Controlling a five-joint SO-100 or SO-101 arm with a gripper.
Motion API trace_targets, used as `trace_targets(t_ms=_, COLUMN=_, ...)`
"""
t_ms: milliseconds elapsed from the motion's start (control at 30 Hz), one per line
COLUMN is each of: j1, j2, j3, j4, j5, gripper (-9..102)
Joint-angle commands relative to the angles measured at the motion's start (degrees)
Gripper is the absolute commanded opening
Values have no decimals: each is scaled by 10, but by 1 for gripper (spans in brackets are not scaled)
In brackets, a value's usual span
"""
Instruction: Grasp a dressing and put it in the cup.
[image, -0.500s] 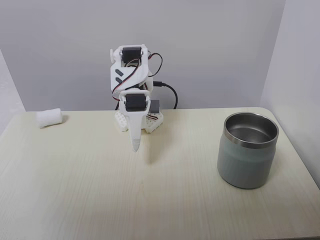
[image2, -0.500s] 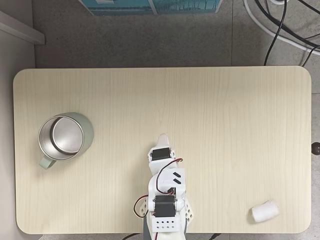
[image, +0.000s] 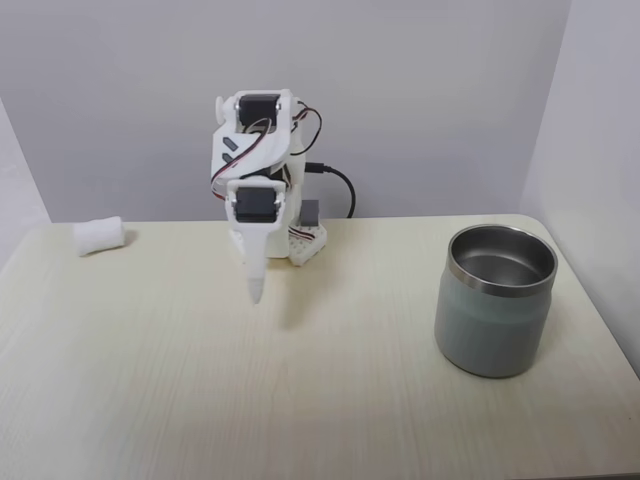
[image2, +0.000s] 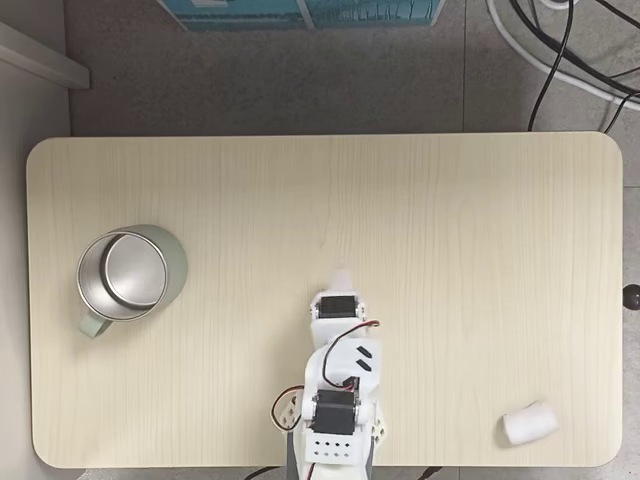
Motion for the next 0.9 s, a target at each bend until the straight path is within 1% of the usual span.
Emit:
trace_targets(t_ms=0, j1=3, j2=-3, j3=4, j4=-8, j5=4, gripper=0)
trace_targets(t_ms=233, j1=23, j2=-3, j3=14, j4=-8, j5=13, gripper=0)
trace_targets(t_ms=333, j1=53, j2=-3, j3=67, j4=4, j5=24, gripper=0)
trace_targets(t_ms=500, j1=65, j2=22, j3=178, j4=45, j5=20, gripper=0)
trace_targets(t_ms=600, j1=80, j2=128, j3=279, j4=76, j5=10, gripper=0)
trace_targets(t_ms=700, j1=111, j2=266, j3=407, j4=127, j5=-21, gripper=0)
trace_targets(t_ms=767, j1=142, j2=348, j3=495, j4=172, j5=-63, gripper=0)
trace_targets(t_ms=867, j1=199, j2=459, j3=628, j4=260, j5=-161, gripper=1)
